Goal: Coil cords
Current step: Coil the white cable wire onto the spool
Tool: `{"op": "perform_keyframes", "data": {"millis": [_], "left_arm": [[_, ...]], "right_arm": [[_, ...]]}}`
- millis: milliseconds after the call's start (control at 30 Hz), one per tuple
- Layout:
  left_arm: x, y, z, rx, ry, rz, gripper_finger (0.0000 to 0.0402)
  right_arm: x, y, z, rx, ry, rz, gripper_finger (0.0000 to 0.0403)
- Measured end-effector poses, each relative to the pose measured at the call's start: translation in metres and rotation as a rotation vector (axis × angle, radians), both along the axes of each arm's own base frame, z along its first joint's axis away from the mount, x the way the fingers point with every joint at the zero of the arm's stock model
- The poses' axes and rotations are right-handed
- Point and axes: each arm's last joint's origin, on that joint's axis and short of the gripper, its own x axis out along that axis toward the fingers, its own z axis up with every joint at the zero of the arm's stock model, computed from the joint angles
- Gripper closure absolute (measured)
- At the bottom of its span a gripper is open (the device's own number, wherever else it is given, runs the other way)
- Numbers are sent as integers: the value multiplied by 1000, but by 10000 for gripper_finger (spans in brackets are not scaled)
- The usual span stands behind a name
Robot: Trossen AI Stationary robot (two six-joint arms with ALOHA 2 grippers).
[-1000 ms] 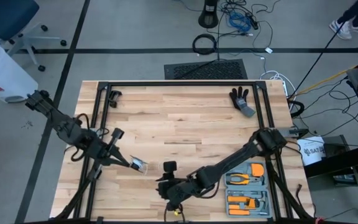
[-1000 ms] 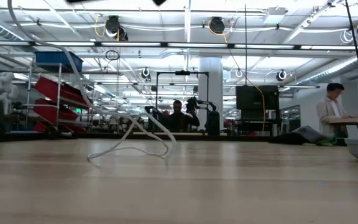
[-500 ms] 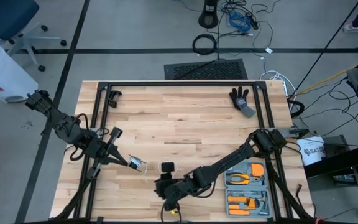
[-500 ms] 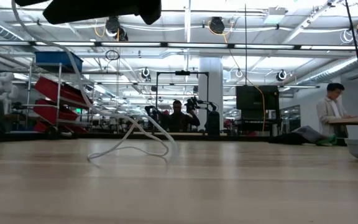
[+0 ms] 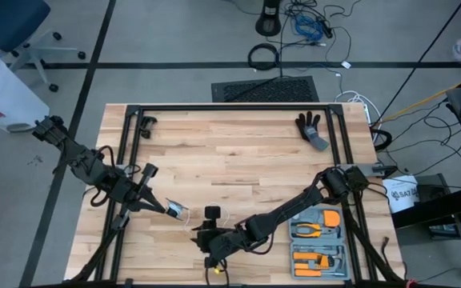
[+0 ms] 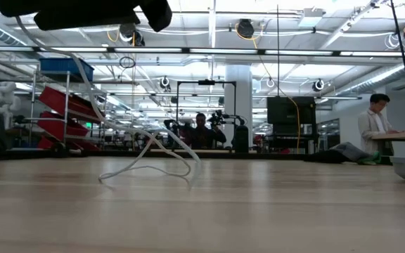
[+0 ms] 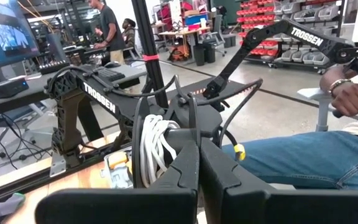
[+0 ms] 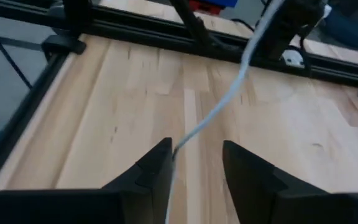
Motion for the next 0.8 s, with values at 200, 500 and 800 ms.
{"op": "perform_keyframes", "data": {"millis": [200, 500, 800], "left_arm": [[0, 0, 0, 0, 0, 0, 400], [0, 0, -6, 29, 51, -9, 400], [3, -3, -12, 13, 121, -7, 400]], "right_arm": [[0, 1, 0, -5, 0, -3, 352], [-27, 6, 31, -32, 130, 147, 401], [-75, 26, 99, 74, 119, 368, 402]]}}
